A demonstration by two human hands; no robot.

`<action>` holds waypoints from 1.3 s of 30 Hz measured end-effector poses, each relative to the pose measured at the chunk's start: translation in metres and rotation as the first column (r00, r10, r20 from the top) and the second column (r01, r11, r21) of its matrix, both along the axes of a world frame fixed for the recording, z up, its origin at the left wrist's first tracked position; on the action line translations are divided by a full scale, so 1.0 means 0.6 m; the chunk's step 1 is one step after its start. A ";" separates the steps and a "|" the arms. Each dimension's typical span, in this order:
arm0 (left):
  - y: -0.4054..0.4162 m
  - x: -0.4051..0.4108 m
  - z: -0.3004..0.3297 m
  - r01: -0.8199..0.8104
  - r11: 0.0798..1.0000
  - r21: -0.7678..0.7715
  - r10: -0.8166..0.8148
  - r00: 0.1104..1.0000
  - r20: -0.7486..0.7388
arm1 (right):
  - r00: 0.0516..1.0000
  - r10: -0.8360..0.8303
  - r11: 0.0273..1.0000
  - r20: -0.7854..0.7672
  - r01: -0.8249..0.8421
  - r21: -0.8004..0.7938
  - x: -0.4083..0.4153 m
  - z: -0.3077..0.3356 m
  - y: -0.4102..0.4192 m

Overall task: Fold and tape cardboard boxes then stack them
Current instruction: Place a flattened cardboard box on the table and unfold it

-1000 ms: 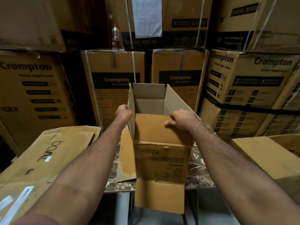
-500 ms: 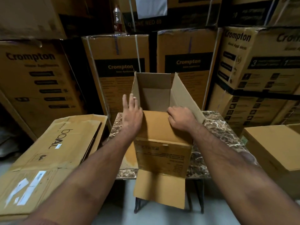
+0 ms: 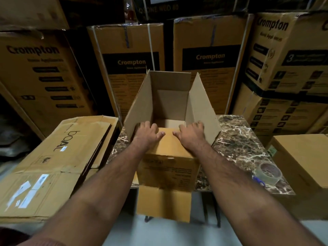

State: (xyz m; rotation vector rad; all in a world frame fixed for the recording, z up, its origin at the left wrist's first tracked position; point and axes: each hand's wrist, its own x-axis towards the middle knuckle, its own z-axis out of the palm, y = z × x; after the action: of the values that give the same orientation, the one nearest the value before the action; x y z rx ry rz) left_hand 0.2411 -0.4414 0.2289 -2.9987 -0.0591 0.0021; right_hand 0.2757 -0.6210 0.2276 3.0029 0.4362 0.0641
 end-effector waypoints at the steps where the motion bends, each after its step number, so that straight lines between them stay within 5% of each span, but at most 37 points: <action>1: 0.000 0.001 -0.006 -0.034 0.999 0.016 0.034 0.999 -0.014 | 1.000 0.016 0.998 -0.012 -0.017 -0.059 0.002 -0.006 -0.007; 4: 0.003 0.009 -0.027 -0.113 0.993 -0.042 0.112 0.993 -0.021 | 0.996 0.085 0.989 -0.031 -0.088 -0.121 0.007 -0.018 -0.008; 13: -0.008 0.041 -0.019 -0.090 0.989 -0.121 0.102 0.989 0.102 | 0.999 -0.014 0.981 -0.036 0.021 0.192 0.055 0.009 0.055; 26: 0.054 0.308 0.091 -0.065 0.996 -0.066 0.063 0.997 -0.035 | 0.989 -0.032 0.994 -0.147 0.046 0.095 0.316 0.117 0.130; 33: 0.111 0.460 0.098 -0.012 1.000 -0.027 0.015 0.991 0.131 | 0.999 -0.033 0.994 0.009 0.032 0.101 0.503 0.152 0.160; 39: 0.151 0.538 0.091 0.087 0.962 -0.260 0.035 0.902 0.431 | 0.996 -0.084 0.996 0.011 0.084 0.032 0.570 0.142 0.182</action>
State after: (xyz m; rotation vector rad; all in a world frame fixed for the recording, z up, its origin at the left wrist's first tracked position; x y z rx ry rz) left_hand 0.5639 -0.3509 0.2833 -3.2071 -0.0697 -0.7197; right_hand 0.6174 -0.5118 0.3126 3.0457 0.3103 0.0832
